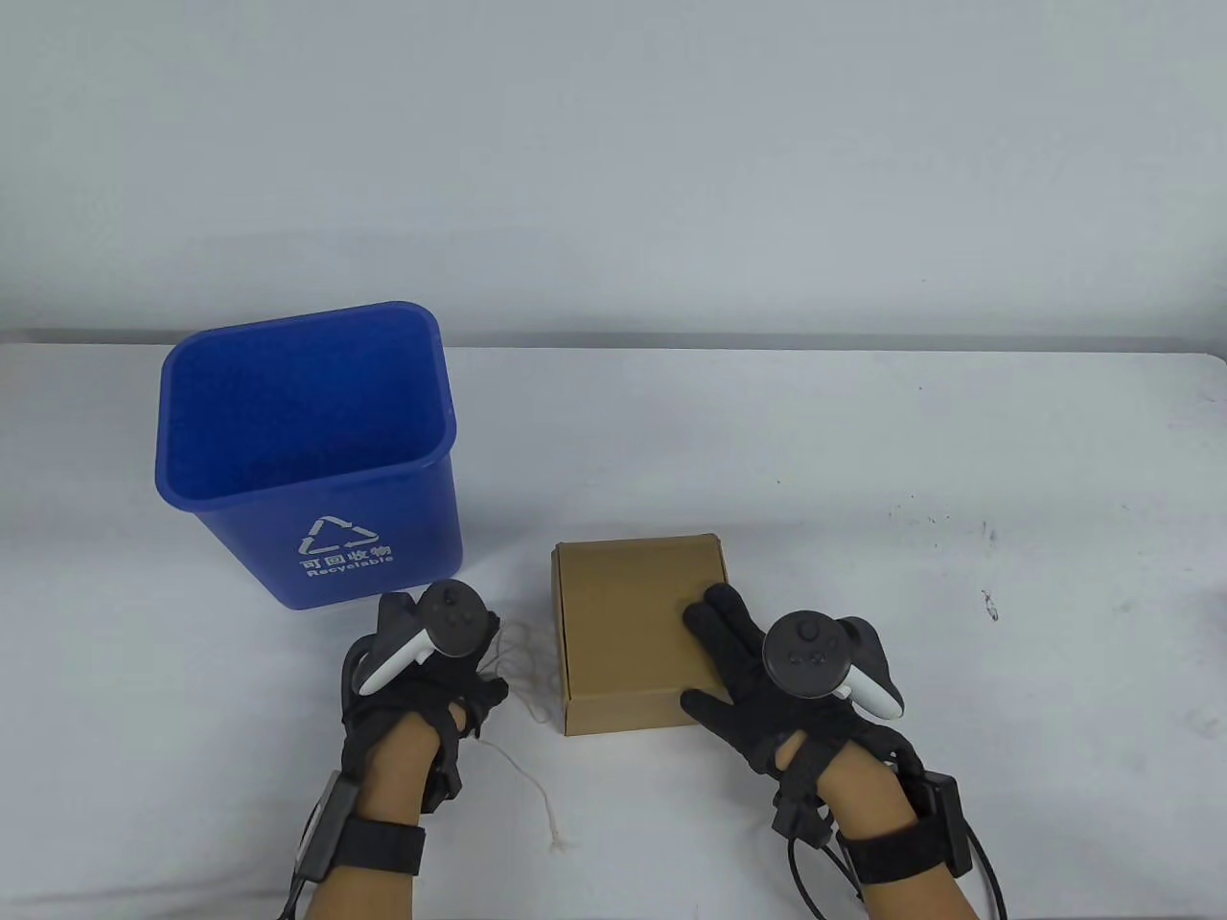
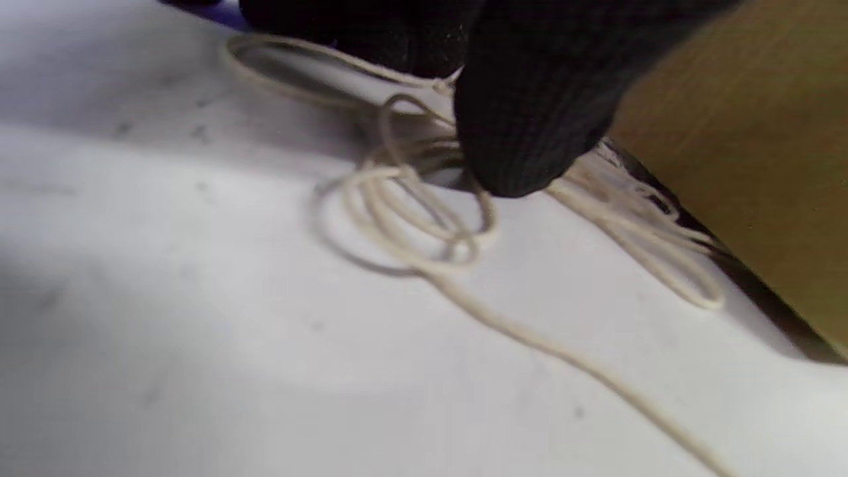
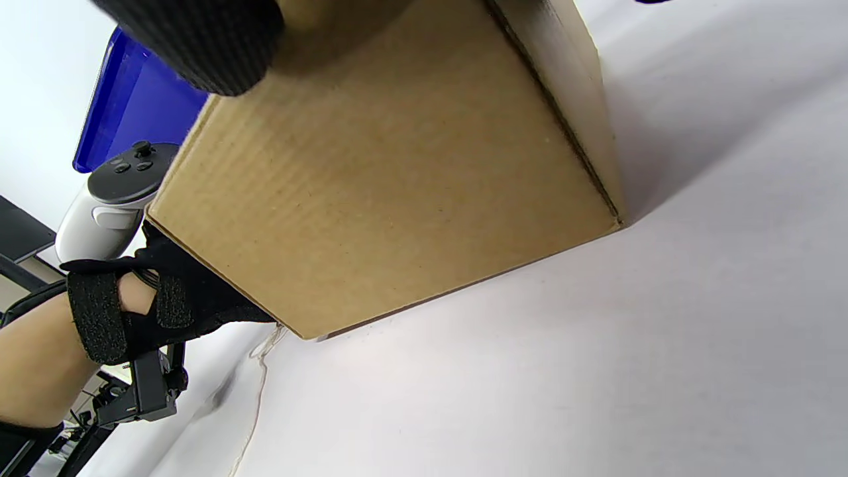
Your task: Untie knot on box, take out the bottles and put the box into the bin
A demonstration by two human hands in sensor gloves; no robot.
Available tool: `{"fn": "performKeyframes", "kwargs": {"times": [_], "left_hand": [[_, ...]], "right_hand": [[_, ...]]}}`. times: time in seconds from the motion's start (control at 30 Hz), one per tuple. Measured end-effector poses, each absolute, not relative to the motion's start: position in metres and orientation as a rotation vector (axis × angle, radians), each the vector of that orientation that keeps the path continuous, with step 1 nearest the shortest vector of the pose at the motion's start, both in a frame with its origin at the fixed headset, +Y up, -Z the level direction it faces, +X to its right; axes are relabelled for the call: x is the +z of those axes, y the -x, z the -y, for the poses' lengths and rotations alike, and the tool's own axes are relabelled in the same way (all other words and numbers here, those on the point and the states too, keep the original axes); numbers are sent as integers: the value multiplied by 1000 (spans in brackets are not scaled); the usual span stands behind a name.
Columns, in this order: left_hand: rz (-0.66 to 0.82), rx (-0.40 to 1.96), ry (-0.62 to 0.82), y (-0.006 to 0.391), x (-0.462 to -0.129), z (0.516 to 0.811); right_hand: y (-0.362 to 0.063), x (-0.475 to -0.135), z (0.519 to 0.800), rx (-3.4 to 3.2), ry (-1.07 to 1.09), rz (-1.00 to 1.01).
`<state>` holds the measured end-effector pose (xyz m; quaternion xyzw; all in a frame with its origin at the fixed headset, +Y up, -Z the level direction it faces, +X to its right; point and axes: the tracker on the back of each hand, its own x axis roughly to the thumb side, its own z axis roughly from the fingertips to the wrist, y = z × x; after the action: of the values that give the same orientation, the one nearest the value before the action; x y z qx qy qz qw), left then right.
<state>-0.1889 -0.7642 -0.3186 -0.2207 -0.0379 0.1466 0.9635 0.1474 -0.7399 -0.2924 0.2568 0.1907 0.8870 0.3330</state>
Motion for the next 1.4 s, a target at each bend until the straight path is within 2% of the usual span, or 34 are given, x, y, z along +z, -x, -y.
{"fn": "performKeyframes", "kwargs": {"times": [0.23,0.37,0.53,0.67,0.8,1.13,1.4], "left_hand": [[76,252,377,181,-316,760],[165,245,375,177,-314,764],[232,107,400,168,-312,767],[226,221,374,181,-312,762],[207,359,232,197,-304,738],[211,420,-92,199,-268,684],[229,459,-420,197,-245,662]], "right_hand": [[-147,-293,740,2319,-667,-491],[-147,-293,740,2322,-667,-487],[-147,-293,740,2326,-667,-473],[-148,-293,740,2321,-675,-468],[-148,-293,739,2309,-675,-477],[-149,-293,739,2296,-671,-482],[-149,-293,739,2298,-670,-481]]}}
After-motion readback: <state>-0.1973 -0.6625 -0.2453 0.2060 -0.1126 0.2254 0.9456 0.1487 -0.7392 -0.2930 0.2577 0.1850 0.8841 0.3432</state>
